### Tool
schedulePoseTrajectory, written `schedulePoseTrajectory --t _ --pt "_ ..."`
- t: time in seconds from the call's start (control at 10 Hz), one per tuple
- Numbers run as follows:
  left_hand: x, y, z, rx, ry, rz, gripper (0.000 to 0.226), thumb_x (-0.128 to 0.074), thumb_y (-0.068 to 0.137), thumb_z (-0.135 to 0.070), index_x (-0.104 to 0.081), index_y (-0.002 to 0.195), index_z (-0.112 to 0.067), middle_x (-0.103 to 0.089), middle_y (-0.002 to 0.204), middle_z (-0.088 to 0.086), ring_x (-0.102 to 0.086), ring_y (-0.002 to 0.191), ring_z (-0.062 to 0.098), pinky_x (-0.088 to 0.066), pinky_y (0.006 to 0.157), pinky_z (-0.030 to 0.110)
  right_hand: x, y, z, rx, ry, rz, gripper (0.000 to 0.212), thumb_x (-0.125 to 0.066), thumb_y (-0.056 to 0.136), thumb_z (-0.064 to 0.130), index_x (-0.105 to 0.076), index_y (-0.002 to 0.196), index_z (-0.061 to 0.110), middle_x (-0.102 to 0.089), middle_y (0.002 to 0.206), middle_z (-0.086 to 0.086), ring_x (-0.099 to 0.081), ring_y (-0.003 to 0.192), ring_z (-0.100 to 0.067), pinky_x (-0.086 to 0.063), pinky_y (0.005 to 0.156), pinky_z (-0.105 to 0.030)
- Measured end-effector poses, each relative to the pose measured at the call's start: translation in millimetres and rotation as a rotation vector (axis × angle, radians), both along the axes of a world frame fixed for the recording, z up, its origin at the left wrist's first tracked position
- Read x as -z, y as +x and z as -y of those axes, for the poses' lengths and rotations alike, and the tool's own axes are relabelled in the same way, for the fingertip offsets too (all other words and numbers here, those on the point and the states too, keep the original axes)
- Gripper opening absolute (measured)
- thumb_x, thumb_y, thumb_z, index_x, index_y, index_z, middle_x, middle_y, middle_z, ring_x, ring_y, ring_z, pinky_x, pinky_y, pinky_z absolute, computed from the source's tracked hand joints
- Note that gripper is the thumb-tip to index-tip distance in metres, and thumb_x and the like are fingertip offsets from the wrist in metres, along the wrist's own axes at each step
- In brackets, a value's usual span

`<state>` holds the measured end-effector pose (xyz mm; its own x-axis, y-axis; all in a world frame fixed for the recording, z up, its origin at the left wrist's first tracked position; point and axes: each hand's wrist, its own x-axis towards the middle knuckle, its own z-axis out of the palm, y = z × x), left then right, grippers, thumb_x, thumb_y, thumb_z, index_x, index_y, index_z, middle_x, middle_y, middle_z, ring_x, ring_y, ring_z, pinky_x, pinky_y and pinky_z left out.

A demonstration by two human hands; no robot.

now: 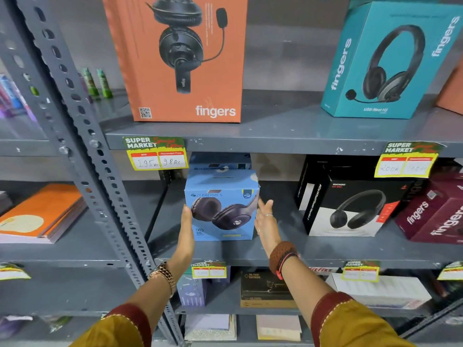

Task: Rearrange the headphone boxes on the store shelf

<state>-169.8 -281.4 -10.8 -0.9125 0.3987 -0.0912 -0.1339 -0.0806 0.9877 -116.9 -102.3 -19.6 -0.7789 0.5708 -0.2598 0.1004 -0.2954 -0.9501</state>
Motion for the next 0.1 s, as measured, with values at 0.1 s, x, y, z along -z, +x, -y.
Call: schedulePoseTrajectory --t 0.1 --pt "0.4 2.2 0.2 -0.093 -0.060 -0.036 0.068 -0.026 0.085 -0.074 -0.035 0.141 -0.036 -0.035 0.152 -0.008 -0.034 0.137 0.011 -0.023 0.118 0.039 -9.7 11.5 6.1 -0.019 0.059 -0.001 0.063 -0.013 0.088 0.068 -0.030 0.140 0.037 -0.028 0.151 0.008 -0.026 0.138 -0.013 -0.017 0.118 -0.038"
